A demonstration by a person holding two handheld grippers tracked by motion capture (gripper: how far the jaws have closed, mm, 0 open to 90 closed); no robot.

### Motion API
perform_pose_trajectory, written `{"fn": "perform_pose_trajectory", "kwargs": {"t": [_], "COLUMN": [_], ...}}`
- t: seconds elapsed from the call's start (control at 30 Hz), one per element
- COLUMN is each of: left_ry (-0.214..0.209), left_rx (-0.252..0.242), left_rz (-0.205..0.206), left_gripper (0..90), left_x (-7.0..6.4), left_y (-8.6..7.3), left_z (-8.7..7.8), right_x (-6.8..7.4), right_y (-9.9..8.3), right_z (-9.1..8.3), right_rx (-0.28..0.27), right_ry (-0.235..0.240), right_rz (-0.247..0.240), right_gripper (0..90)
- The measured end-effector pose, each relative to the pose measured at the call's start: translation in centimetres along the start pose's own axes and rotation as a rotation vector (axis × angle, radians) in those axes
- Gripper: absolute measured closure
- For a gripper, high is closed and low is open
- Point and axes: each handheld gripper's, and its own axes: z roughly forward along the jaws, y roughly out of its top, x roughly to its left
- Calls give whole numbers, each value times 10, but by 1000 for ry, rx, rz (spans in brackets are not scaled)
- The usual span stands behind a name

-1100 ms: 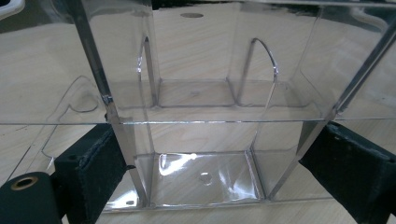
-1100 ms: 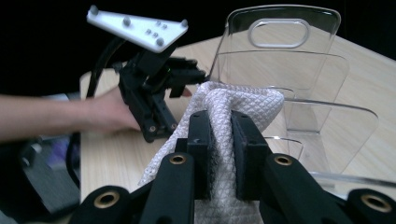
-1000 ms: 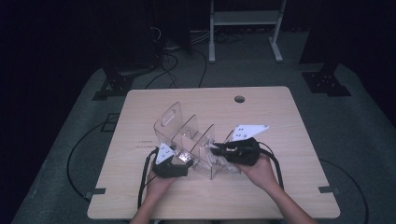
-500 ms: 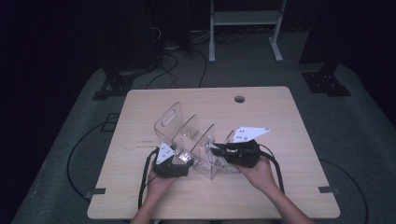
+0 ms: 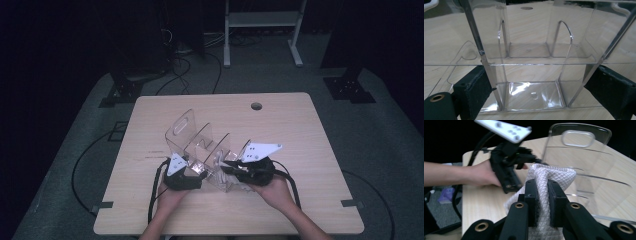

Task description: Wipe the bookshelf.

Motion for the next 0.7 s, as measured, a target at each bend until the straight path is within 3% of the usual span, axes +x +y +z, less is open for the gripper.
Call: {"fn": "perform_pose_trajectory", "kwargs": {"t": [0.13, 0.2, 0.27, 0.33, 0.43, 0.47, 0.5, 0.63, 0.7], "left_ry": [1, -2, -4, -1, 3, 3, 3, 0, 1], "left_rx": [-2, -3, -4, -2, 0, 0, 0, 1, -3], "left_rz": [2, 2, -1, 0, 2, 2, 2, 0, -3], "left_gripper": [82, 82, 82, 82, 83, 83, 83, 82, 82], "left_x": [0, 0, 0, 0, -1, -1, -1, 0, -1], "left_y": [0, 0, 0, 0, 0, 0, 0, 0, 0], "left_z": [0, 1, 1, 0, 0, 0, 0, 0, 1], "right_x": [-23, -16, -3, 4, -13, -13, -29, -49, -62], "right_y": [-4, -6, -5, -1, -3, -3, -6, -9, -11], "right_z": [-9, -8, -3, -2, -8, -8, -16, -22, -24], "right_rx": [-41, -51, -37, -7, -27, -27, -50, -49, -47], "right_ry": [-44, -52, -22, -48, -77, -77, -130, -216, -232], "right_rz": [105, 83, 38, -21, 33, 33, 72, 86, 117], "right_gripper": [790, 791, 791, 791, 791, 791, 791, 791, 791]}}
